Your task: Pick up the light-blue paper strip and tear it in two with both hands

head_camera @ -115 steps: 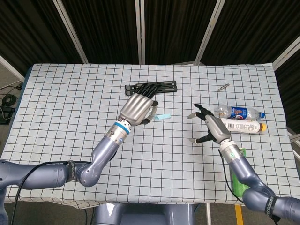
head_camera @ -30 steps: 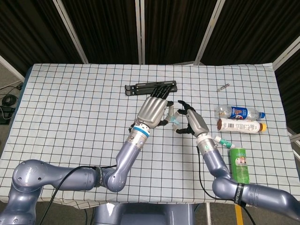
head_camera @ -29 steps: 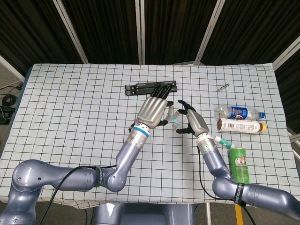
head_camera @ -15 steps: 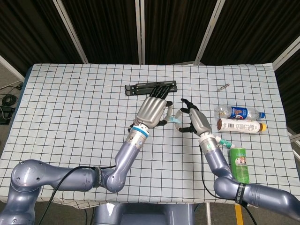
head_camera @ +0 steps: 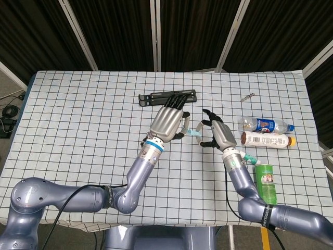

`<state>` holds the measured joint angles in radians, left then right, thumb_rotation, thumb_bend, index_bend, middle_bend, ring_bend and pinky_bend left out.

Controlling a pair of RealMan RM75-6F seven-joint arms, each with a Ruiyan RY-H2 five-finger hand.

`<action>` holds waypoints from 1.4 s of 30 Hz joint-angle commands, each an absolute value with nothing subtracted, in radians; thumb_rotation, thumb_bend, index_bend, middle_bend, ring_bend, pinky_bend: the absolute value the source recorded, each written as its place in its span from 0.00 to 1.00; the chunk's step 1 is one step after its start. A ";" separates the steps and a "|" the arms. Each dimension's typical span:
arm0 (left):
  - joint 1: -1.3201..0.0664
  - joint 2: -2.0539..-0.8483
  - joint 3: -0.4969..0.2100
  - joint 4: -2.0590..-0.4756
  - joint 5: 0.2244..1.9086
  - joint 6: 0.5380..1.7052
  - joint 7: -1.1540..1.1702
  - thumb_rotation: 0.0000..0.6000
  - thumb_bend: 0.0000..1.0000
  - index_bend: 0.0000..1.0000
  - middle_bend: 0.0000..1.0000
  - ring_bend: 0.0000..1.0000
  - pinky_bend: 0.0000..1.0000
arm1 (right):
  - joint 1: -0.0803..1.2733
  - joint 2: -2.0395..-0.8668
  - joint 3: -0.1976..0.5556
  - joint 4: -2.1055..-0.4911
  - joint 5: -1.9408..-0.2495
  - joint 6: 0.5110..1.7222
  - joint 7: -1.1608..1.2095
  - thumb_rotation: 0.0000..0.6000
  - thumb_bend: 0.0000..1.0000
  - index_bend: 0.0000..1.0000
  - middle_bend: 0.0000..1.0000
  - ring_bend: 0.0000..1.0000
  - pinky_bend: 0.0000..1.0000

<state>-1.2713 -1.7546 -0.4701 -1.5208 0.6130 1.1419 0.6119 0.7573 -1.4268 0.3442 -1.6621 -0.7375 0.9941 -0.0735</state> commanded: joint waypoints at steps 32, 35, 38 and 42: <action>-1.263 -1.748 -0.479 -1.533 0.584 1.146 0.621 1.00 0.63 0.91 0.00 0.00 0.00 | 0.739 -1.416 0.350 -1.676 -0.776 1.008 -0.077 1.00 0.36 0.58 0.05 0.00 0.00; -1.264 -1.750 -0.481 -1.533 0.583 1.146 0.619 1.00 0.63 0.91 0.00 0.00 0.00 | 0.740 -1.417 0.352 -1.680 -0.775 1.007 -0.076 1.00 0.39 0.60 0.06 0.00 0.00; -1.266 -1.752 -0.482 -1.533 0.583 1.146 0.620 1.00 0.63 0.91 0.00 0.00 0.00 | 0.740 -1.416 0.354 -1.683 -0.776 1.006 -0.075 1.00 0.41 0.63 0.07 0.00 0.00; -1.266 -1.753 -0.481 -1.534 0.584 1.147 0.621 1.00 0.63 0.91 0.00 0.00 0.00 | 0.739 -1.417 0.354 -1.685 -0.782 1.008 -0.075 1.00 0.42 0.69 0.08 0.00 0.00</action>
<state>-1.2665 -1.7525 -0.4815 -1.5339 0.5843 1.1473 0.6205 0.7397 -1.4166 0.3543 -1.6853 -0.7811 1.0075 -0.0748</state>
